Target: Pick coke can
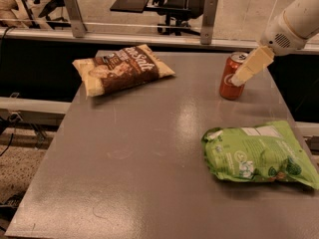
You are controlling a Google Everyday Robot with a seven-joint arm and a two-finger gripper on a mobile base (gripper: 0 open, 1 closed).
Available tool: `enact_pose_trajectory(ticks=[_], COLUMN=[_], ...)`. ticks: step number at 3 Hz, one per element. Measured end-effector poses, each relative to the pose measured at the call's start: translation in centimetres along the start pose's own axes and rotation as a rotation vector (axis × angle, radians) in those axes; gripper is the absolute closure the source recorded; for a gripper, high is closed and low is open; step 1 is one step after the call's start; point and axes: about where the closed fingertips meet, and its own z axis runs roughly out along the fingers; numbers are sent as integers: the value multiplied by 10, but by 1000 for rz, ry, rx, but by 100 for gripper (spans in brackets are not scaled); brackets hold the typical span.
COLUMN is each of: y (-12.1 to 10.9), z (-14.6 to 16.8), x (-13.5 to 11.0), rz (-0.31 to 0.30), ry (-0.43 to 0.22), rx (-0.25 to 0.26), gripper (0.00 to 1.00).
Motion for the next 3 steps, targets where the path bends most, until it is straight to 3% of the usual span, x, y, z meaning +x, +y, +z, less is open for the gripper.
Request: enact_pose_trajectory(ticks=[1, 2, 3], y=[9, 16, 21], z=[8, 11, 7], x=[-9, -15, -20], rz=[-15, -33, -46], ry=[-20, -24, -20], rx=[-30, -47, -44], gripper=[0, 16, 39])
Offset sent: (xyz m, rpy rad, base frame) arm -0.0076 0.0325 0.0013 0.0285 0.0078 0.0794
